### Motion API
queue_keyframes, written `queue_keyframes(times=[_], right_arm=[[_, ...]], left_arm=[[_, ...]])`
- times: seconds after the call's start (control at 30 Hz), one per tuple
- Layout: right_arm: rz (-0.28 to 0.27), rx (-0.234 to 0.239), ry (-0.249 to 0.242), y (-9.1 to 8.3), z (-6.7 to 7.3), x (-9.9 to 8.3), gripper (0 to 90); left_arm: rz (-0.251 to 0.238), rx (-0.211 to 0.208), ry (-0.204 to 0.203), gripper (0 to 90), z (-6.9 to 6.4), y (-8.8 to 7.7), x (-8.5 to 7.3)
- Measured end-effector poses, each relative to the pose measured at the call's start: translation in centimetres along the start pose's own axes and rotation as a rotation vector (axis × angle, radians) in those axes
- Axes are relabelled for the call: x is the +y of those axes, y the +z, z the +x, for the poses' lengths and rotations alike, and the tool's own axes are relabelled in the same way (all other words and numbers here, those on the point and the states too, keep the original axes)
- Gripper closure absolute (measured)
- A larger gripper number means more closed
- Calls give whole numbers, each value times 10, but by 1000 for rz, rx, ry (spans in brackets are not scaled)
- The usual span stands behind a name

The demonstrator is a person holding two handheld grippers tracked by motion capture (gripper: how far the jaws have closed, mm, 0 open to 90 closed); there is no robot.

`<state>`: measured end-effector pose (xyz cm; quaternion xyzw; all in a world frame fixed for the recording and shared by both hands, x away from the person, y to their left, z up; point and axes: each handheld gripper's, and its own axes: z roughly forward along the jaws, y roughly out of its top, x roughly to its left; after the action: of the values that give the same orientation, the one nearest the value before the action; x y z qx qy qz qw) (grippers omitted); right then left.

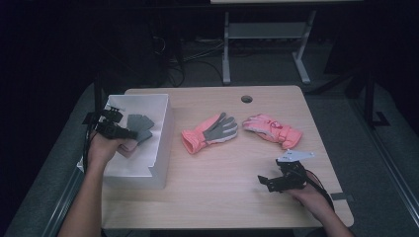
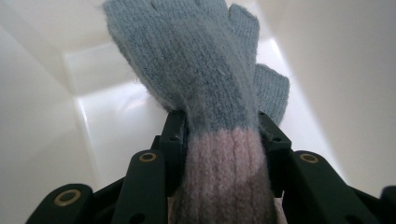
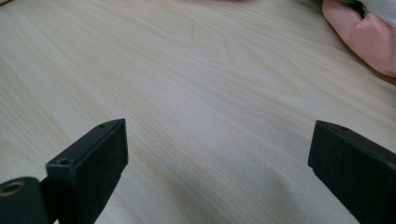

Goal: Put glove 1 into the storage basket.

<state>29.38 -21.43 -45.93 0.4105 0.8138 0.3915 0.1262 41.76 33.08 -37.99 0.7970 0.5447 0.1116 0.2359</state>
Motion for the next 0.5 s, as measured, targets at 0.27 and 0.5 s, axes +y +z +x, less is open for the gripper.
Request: queue_keyframes(times=[0.27, 0.5], right_arm=[[3, 2, -1, 0, -1, 0, 45], [1, 4, -2, 0, 0, 0, 45]], left_arm=[[63, 40, -2, 613, 4, 19, -6], [122, 51, -29, 591, 5, 34, -12]])
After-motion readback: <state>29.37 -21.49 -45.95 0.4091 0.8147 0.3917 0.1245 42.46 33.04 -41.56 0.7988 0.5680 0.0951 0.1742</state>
